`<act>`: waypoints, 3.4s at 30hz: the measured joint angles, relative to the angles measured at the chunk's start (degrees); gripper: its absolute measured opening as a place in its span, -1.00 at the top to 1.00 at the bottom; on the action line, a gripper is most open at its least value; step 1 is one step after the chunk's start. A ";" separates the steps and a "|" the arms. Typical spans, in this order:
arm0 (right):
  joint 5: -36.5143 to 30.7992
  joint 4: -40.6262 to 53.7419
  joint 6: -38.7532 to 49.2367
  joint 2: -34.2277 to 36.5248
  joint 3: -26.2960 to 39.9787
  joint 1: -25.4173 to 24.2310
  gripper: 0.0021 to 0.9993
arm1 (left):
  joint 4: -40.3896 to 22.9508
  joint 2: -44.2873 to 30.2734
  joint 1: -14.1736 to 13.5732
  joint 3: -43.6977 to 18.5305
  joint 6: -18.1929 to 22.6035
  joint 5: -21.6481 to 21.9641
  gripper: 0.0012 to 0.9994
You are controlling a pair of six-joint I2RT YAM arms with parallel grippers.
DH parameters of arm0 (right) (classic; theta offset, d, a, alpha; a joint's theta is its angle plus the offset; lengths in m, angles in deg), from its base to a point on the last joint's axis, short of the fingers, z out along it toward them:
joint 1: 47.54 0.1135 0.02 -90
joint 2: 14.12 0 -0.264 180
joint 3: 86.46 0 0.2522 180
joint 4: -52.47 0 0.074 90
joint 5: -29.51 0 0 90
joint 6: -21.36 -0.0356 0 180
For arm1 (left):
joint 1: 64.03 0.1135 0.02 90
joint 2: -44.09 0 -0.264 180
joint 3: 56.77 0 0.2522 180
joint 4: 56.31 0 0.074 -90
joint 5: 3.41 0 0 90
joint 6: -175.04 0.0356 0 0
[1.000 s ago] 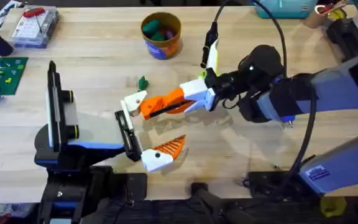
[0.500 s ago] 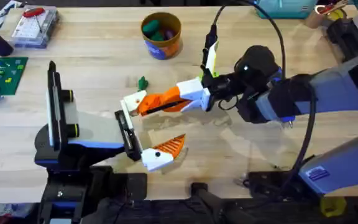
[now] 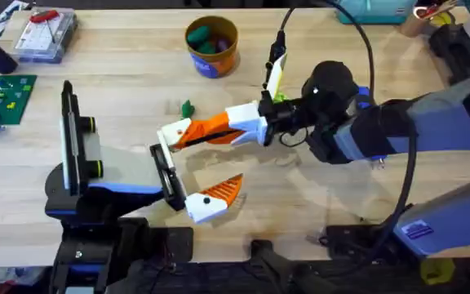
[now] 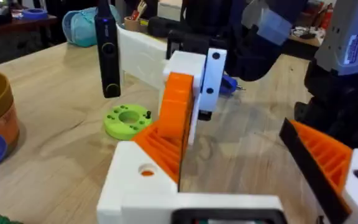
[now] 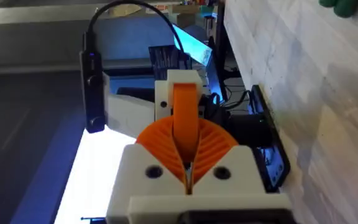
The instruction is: Pick up the gripper from the table and insert it into the empty holder that is missing its gripper. Then pick up a screw, insert it into the mounting hole, and use the screwdriver to tighten it. Finally, clean up the table by picking up the vegetable and placing it into the bucket.
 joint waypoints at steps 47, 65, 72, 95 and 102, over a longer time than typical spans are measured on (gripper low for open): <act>-1.12 2.92 1.21 -0.06 2.37 1.90 0.99 | -0.15 0.01 0.32 0.00 0.24 -0.04 -0.97; -2.45 2.89 1.20 -0.05 3.15 2.92 -0.72 | -0.48 0.00 -0.12 -0.02 0.26 -2.07 -0.97; -2.87 2.92 1.02 -0.05 3.37 3.04 -0.99 | -0.66 0.02 -0.12 -0.02 0.28 -2.93 -0.97; -8.13 0.32 2.63 -0.05 3.44 -2.65 -0.99 | -0.66 0.00 -0.12 -0.02 0.26 -2.98 -0.97; -15.42 6.07 9.84 -0.05 3.52 -7.69 -0.99 | -0.66 0.00 -0.12 -0.02 0.27 -3.11 -0.97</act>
